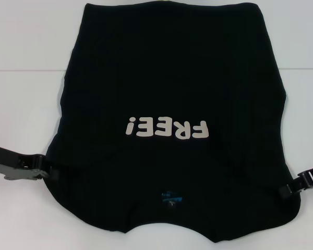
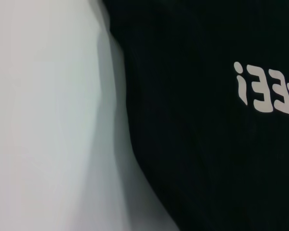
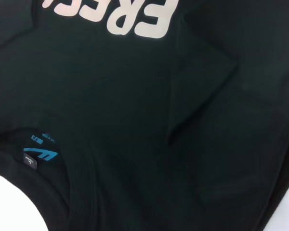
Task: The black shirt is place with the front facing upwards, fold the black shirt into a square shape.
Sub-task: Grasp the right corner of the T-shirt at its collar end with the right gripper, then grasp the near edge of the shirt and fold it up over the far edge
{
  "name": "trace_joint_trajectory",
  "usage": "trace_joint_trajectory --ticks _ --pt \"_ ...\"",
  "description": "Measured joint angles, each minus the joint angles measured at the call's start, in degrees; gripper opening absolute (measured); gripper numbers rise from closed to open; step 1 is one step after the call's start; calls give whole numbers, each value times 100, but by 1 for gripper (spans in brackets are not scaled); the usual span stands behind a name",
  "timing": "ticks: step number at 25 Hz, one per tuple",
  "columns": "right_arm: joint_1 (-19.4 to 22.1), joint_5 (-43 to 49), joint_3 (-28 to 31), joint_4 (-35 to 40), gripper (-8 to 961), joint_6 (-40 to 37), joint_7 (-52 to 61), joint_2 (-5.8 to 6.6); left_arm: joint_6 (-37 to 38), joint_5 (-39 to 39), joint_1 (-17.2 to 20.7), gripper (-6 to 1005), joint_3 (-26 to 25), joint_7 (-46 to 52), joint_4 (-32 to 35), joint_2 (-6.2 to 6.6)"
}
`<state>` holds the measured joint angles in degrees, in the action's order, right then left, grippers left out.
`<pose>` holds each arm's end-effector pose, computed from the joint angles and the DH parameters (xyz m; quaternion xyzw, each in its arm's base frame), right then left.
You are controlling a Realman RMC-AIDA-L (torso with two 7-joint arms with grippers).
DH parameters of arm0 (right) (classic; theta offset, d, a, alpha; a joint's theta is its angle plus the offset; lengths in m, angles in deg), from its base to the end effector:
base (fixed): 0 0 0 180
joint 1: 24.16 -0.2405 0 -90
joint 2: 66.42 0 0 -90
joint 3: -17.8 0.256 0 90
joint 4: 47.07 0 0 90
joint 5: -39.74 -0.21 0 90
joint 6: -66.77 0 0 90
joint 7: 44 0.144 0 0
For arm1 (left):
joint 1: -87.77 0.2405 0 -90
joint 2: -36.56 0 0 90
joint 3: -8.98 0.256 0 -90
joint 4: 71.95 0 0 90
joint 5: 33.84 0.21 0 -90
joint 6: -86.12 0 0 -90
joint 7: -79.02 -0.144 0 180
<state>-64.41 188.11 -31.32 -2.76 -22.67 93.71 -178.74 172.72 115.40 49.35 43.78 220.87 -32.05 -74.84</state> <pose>0.2816 0.3626 0.0368 -0.8297 0.5401 -0.0915 0.1077 -0.3119 0.3575 0.0527 -0.7499 -0.6473 -0.0076 0.1364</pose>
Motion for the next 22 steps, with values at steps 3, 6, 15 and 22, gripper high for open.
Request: trace_joint_trajectory --ticks 3,6,15,22 --pt "-6 0 -5 -23 296 -13 0 12 -10 0 6 22 0 -5 0 4" --pt "-17 55 -16 -29 193 -18 10 23 -12 0 6 22 0 -11 0 5" --pt "-41 114 45 -14 81 -285 -196 107 49 -132 3 23 -19 -85 9 35" --pt "-129 133 249 35 61 -1227 -820 371 878 -284 -23 24 -294 -199 -306 285"
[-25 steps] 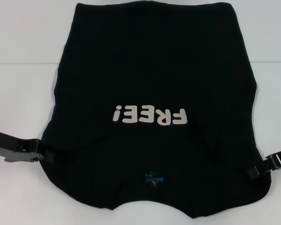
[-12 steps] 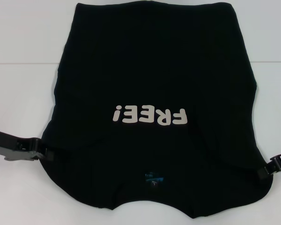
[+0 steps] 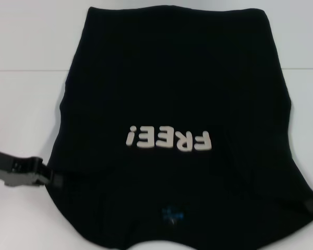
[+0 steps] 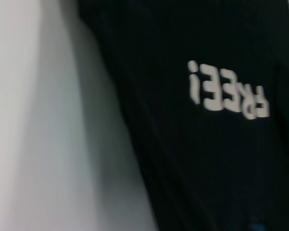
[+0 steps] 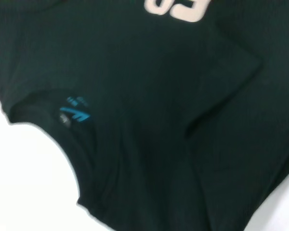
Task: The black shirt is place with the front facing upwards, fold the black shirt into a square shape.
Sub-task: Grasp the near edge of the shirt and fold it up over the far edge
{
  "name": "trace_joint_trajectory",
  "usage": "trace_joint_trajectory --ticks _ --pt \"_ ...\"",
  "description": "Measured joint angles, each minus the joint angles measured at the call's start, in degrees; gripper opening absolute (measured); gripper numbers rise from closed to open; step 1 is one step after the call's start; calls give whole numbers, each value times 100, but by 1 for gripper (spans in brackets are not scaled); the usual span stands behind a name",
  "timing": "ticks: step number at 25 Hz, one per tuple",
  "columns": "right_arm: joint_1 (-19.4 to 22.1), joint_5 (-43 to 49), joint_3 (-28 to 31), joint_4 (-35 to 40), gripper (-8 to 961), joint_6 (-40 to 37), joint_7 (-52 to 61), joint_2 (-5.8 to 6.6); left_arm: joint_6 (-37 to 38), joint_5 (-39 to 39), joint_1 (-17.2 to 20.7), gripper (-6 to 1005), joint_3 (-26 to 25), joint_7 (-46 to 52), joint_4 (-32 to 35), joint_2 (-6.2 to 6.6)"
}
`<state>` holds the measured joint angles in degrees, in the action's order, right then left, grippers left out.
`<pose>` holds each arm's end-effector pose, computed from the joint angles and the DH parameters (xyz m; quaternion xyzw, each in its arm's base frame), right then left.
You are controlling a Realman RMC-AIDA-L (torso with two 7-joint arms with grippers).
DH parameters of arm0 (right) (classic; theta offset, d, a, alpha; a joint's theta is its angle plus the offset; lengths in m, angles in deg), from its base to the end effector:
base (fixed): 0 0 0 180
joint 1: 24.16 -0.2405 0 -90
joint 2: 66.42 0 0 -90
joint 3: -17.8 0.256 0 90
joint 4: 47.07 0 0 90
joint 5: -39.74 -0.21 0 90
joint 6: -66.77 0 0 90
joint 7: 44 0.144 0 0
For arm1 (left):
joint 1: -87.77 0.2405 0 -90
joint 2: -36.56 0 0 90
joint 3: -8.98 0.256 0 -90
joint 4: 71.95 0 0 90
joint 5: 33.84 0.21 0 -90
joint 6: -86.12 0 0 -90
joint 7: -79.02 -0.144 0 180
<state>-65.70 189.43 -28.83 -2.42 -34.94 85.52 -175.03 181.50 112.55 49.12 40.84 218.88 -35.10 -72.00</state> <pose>0.2759 0.3490 0.0678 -0.8611 0.4925 -0.1202 0.0383 -0.3038 0.3443 0.0644 -0.7539 -0.6531 -0.0332 0.0638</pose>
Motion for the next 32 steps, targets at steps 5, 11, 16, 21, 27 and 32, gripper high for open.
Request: trace_joint_trajectory --ticks 5,11,16,21,27,32 --pt "15 370 -64 -69 42 -697 -584 -30 1234 36 130 24 -113 -211 -175 42" --pt "66 746 -329 -670 41 -1015 -1249 -156 1651 55 280 23 84 -443 -409 -71" --pt "33 791 -185 -800 40 -893 -1288 -199 1775 49 393 23 307 -635 -568 -120" --pt "20 679 626 -822 40 -753 -1289 -128 1655 -45 213 24 -351 -581 -548 -36" --pt "121 261 2274 -827 40 -565 -1079 205 593 -159 -34 23 -1568 -160 -544 189" --pt "342 -527 3185 -831 39 -289 -875 295 -523 -891 -41 23 -1987 -189 -604 157"
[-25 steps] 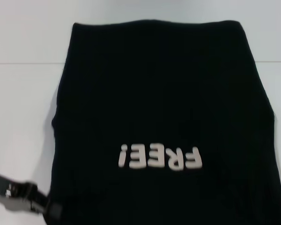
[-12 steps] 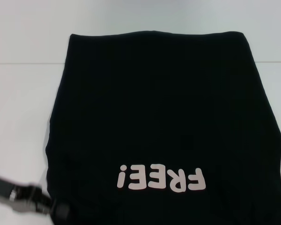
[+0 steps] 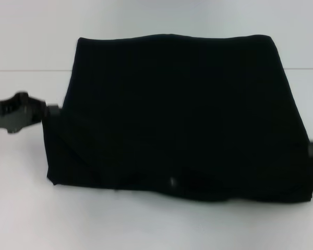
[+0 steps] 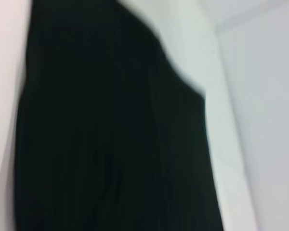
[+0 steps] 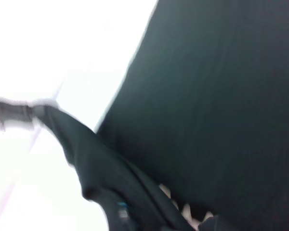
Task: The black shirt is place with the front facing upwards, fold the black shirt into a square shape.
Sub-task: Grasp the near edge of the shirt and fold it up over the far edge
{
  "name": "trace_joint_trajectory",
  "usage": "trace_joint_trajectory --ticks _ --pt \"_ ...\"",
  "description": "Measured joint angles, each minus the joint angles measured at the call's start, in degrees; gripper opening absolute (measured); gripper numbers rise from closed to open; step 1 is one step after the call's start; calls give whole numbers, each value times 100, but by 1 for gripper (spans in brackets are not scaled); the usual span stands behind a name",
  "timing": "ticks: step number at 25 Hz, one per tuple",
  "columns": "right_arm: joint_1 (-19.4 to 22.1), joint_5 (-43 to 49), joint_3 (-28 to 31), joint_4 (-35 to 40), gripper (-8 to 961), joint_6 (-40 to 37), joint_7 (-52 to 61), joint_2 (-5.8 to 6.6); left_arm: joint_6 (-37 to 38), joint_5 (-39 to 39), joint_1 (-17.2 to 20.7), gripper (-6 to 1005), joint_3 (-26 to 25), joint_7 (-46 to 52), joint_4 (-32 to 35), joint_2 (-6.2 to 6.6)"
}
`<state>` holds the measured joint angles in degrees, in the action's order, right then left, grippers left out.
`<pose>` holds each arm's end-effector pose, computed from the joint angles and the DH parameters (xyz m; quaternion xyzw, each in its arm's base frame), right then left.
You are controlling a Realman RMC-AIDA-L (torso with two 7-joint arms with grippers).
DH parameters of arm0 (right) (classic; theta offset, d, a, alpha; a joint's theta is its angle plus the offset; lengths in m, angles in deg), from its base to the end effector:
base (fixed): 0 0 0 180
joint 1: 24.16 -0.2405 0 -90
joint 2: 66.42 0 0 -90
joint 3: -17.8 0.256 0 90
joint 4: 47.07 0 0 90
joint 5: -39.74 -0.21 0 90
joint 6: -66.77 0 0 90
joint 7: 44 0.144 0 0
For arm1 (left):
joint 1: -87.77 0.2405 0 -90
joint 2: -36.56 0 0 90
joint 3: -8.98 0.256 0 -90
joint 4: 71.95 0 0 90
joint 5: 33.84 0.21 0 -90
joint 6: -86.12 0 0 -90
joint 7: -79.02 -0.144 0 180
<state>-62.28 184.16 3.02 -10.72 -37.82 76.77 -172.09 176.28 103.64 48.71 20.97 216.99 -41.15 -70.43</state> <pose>0.2986 0.3377 0.1064 -0.8194 0.5459 0.1646 0.0597 -0.3011 0.3712 0.0930 -0.6839 -0.6716 -0.2663 0.1017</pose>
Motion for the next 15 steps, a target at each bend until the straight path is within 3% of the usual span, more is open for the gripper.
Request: trace_joint_trajectory --ticks 9,15 --pt "300 -1561 190 -796 38 1390 -35 -137 -1122 -1001 78 24 -30 -549 -307 -212" --pt "182 -1964 167 -835 38 2489 -438 -459 -1803 -1292 37 24 -2 -1006 -363 -430"
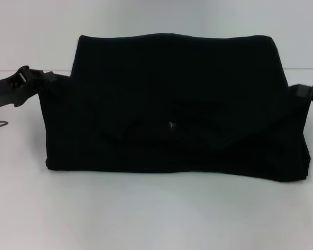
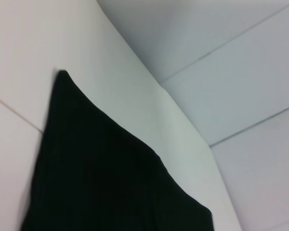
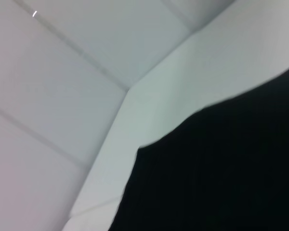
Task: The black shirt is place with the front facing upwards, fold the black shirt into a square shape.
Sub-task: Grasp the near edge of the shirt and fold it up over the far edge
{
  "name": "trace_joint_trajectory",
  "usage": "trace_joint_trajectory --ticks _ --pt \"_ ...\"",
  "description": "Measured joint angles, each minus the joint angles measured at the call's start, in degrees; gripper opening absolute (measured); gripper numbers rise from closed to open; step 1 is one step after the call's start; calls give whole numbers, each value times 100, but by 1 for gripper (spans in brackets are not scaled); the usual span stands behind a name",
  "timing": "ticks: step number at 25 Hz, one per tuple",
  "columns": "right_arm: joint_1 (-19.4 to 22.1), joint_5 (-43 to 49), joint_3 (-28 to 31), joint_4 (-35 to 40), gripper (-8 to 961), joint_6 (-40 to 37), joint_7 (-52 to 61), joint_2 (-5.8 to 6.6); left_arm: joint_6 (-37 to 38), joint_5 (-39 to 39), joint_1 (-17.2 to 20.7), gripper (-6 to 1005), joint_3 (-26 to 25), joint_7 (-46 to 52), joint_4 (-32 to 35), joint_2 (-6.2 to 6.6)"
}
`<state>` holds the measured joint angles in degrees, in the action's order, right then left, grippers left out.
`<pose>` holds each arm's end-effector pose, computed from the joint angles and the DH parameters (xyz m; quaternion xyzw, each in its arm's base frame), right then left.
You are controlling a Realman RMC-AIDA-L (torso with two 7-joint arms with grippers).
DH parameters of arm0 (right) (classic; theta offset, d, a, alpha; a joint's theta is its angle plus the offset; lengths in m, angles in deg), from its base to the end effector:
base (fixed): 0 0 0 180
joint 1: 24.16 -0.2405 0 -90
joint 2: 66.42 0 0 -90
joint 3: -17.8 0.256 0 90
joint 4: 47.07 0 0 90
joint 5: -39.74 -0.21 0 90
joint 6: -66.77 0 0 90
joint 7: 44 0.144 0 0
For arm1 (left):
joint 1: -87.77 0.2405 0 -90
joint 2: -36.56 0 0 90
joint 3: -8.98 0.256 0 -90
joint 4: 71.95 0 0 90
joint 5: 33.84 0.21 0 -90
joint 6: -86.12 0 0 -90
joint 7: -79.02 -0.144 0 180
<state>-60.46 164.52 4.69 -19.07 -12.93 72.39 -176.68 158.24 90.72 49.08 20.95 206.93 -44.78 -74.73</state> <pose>0.3106 0.3798 0.0778 -0.7291 0.5616 0.3330 0.2052 -0.3078 0.4004 0.0735 -0.6482 -0.6364 -0.3606 0.2120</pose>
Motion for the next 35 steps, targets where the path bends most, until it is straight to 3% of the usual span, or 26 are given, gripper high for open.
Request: trace_joint_trajectory --ticks 6,17,29,35 --pt "-199 -231 14 -38 38 960 -582 -213 -530 -131 -117 23 16 -288 -7 -116" --pt "-290 -986 -154 -72 41 1515 -1363 -428 -1246 -423 -331 23 26 -747 -125 -284" --pt "-444 -1000 -539 -77 52 2891 -2157 -820 -2319 -489 -657 24 80 -1555 -238 -663" --pt "-474 -1007 -553 -143 58 3200 -2331 -905 -2980 -506 -774 23 424 -1643 -310 -815"
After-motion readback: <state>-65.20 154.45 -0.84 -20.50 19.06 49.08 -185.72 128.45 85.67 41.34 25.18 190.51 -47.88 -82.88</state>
